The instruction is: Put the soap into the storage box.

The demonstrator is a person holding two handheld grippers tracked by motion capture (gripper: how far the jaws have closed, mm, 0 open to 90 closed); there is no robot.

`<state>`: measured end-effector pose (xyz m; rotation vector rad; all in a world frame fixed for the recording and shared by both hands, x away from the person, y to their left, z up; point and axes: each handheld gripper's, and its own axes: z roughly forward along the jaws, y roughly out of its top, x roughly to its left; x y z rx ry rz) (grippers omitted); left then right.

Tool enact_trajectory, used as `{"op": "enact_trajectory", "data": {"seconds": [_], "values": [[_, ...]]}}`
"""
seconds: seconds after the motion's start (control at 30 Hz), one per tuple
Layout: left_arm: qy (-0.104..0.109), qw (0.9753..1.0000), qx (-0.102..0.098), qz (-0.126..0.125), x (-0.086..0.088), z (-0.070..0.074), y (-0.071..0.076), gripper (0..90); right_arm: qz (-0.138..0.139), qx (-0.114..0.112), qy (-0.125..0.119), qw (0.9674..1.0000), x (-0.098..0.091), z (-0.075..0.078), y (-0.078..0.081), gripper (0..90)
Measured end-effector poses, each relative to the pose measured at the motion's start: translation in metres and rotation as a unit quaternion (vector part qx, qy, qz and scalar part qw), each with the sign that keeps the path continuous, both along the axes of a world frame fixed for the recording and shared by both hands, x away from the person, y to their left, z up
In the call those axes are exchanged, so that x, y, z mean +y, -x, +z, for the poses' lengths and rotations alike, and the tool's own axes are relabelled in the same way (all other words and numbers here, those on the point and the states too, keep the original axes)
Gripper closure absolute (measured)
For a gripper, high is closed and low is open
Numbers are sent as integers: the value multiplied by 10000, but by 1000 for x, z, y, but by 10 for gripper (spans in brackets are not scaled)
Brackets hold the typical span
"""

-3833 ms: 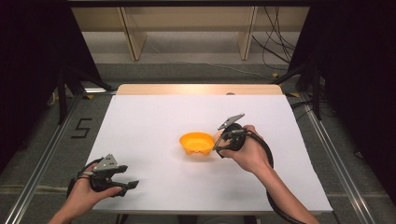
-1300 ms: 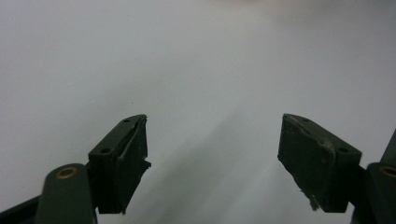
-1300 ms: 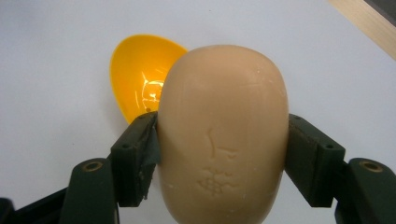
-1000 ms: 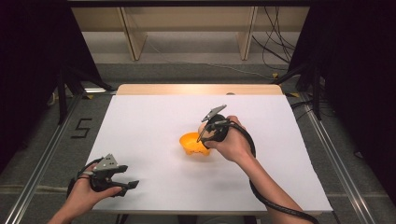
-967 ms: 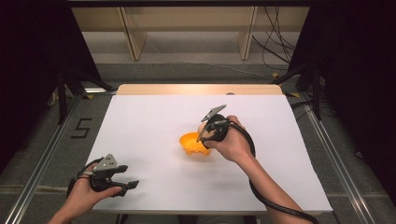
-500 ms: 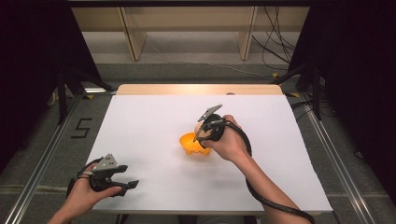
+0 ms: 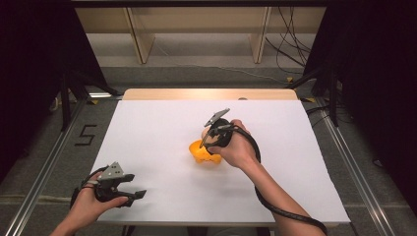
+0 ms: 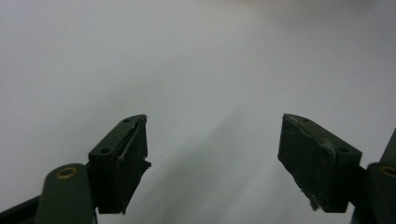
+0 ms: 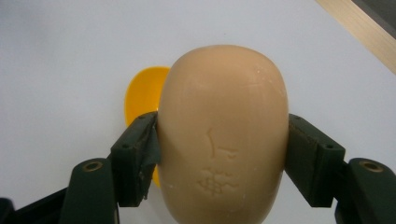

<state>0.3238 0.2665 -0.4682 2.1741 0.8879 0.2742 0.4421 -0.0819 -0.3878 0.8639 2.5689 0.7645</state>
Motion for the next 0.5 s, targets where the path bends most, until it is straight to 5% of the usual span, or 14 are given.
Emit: {"op": "enact_trajectory", "data": {"seconds": [0.5], "values": [[8, 10000, 9, -4, 0, 0, 0, 237, 3, 7, -86, 10000, 6, -3, -5, 336]]}}
